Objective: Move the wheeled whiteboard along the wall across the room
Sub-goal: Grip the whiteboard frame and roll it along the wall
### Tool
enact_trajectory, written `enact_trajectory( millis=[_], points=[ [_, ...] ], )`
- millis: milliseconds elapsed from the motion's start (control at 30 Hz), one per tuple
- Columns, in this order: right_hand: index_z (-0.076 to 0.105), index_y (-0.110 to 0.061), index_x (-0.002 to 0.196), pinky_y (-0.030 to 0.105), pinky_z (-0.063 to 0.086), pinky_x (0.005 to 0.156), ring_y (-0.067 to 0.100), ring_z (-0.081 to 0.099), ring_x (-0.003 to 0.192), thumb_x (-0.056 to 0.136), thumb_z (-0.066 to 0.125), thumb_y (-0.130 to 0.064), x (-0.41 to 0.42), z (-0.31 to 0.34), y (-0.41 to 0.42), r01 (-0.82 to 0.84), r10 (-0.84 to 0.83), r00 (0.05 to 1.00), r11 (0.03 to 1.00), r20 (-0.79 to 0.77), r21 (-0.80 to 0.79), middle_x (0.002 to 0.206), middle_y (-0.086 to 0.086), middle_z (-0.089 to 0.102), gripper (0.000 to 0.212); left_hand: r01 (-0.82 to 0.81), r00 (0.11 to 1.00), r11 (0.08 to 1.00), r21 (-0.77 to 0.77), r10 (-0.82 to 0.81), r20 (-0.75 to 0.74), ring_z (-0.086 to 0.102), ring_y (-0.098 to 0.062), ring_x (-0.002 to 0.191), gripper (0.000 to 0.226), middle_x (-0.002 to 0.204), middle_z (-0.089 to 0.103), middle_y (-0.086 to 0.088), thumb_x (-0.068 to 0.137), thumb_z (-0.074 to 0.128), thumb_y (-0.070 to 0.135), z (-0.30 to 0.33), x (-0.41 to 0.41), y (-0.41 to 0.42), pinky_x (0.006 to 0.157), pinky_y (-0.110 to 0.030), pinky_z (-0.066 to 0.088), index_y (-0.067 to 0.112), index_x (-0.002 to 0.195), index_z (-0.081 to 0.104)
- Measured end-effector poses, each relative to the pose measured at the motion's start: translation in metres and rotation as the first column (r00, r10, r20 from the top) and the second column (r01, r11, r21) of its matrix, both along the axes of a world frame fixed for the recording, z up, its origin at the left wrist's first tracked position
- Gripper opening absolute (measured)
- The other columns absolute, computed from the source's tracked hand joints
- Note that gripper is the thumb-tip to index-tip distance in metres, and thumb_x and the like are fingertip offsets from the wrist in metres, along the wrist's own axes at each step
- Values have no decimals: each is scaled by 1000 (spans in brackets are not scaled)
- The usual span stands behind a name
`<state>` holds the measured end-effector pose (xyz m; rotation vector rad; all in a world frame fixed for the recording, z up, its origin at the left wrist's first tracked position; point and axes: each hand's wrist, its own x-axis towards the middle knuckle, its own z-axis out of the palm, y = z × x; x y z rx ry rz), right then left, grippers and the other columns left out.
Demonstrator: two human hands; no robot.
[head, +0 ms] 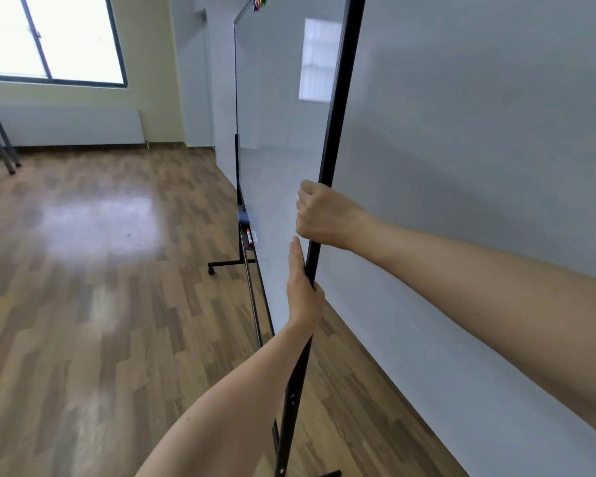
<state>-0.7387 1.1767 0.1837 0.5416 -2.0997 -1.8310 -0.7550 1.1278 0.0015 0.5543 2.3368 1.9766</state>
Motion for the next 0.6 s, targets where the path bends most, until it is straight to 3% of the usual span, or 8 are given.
enact_trajectory(
  millis=[67, 167, 267, 433, 600],
  points=[
    [23, -16, 43, 33, 19, 63, 11, 44, 46, 59, 18, 17, -30, -1, 15, -25, 25, 1000, 1000, -12, -4, 45, -12, 51, 37, -1, 1000, 1000, 2, 1, -9, 42, -45, 139, 119, 156, 41, -18, 74, 34, -23, -1, -30, 15, 109, -57, 45, 66, 143, -5],
    [22, -17, 42, 32, 20, 62, 11, 44, 46, 58, 15, 18, -82, -1, 42, -36, 36, 999, 999, -35, 0, 44, -13, 50, 38, -2, 1000, 1000, 20, 2, -18, 36, -28, 149, 112, 167, 27, 2, 75, 32, -23, 1, -80, 41, 116, -51, 40, 52, 151, 1],
    [31, -21, 43, 32, 19, 63, 11, 46, 47, 59, 15, 18, -133, -2, 66, -47, 48, 998, 999, -44, 22, 46, -12, 52, 45, -14, 1000, 1000, 23, 14, -28, 26, -19, 154, 108, 168, 21, 7, 75, 33, -26, 1, -128, 64, 121, -46, 33, 40, 157, 5],
    [38, -22, 45, 30, 24, 62, 11, 44, 47, 64, 43, 10, -219, -2, 103, 1, 0, 1000, 1000, -19, 28, 46, -11, 49, 38, -21, 999, 1000, 7, 21, -45, 19, -18, 156, 106, 169, 19, 4, 76, 35, -28, 5, -209, 100, 125, -42, 26, 32, 159, 6],
    [44, -23, 46, 29, 33, 64, 12, 45, 48, 65, 51, 10, -318, -1, 140, 56, -56, 998, 998, 6, 33, 47, -10, 50, 38, -27, 998, 999, -25, 25, -49, 16, -17, 157, 102, 170, 15, 3, 80, 38, -26, 8, -307, 137, 123, -30, 24, 29, 159, 6]
  ],
)
